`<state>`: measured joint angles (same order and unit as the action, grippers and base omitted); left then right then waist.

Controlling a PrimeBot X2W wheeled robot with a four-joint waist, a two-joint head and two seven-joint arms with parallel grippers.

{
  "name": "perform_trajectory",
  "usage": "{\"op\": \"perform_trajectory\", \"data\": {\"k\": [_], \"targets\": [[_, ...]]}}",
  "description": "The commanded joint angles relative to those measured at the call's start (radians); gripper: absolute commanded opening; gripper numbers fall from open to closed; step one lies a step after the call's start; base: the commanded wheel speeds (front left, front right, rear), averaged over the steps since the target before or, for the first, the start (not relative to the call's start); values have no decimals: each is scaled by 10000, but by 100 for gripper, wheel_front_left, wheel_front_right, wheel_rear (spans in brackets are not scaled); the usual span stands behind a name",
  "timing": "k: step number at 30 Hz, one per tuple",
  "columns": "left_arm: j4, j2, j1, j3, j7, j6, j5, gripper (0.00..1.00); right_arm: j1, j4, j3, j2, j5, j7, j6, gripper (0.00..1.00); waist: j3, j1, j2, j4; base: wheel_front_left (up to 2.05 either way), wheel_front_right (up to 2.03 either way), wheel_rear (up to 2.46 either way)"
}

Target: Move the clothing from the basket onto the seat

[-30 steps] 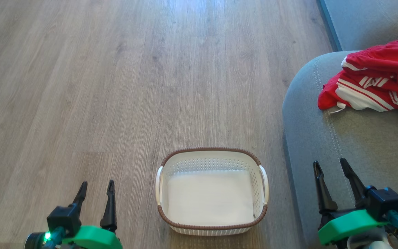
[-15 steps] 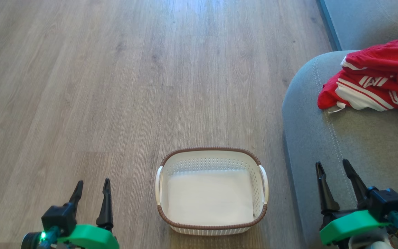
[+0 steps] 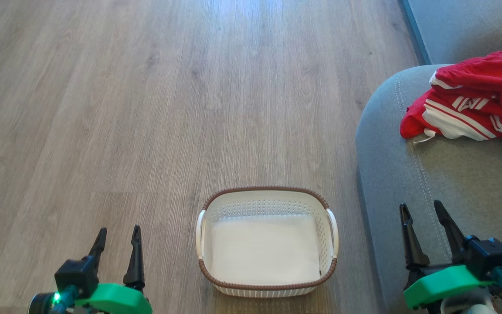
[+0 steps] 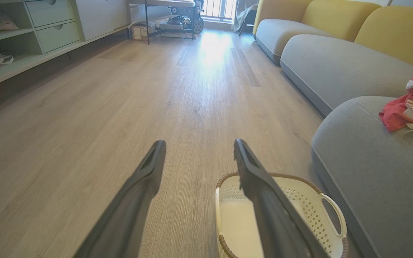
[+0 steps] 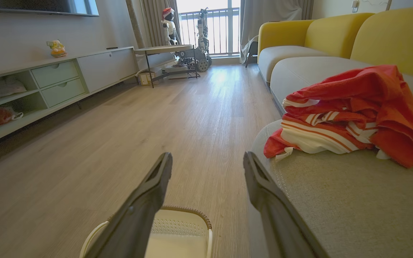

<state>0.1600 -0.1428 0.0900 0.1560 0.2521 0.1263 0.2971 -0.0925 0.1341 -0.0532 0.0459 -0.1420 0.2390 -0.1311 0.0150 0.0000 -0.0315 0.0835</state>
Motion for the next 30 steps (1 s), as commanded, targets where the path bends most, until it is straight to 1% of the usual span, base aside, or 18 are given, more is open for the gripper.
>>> {"op": "perform_trajectory", "data": {"k": [1, 10, 11, 14, 20, 25, 30], "targets": [[-275, -13, -246, -447, 97, -9, -82, 100, 433, -282, 205, 43, -31, 105, 4, 100, -1, 0, 0, 2, 0, 0, 0], [-259, 37, -265, -511, 97, -61, -169, 100, 449, -291, 151, 43, -24, 120, 4, 100, -38, 0, 0, 21, 0, 0, 0], [39, 69, -1, -124, -3, -18, -91, 0, 4, 4, -40, -4, -5, 2, 0, 0, -38, 0, 0, 21, 0, 0, 0], [513, 135, 40, -99, -99, -26, 33, 0, -28, 512, -37, -24, -136, -61, 0, 0, -42, 0, 1, 13, 0, 0, 0], [503, 173, -82, -241, -284, -97, 665, 0, 112, 580, -84, -21, -841, -249, 0, 0, -43, 0, 14, -28, 0, 0, 0], [458, 205, -155, -343, -423, -145, 1195, 0, 203, 612, -98, -18, -1429, -380, 0, 0, -71, 0, 2, -63, 0, 0, 0], [426, 237, -234, -444, -561, -209, 1725, 0, 298, 641, -116, -16, -2017, -513, 1, 0, -91, 0, 0, -98, 0, 0, 0]]}}
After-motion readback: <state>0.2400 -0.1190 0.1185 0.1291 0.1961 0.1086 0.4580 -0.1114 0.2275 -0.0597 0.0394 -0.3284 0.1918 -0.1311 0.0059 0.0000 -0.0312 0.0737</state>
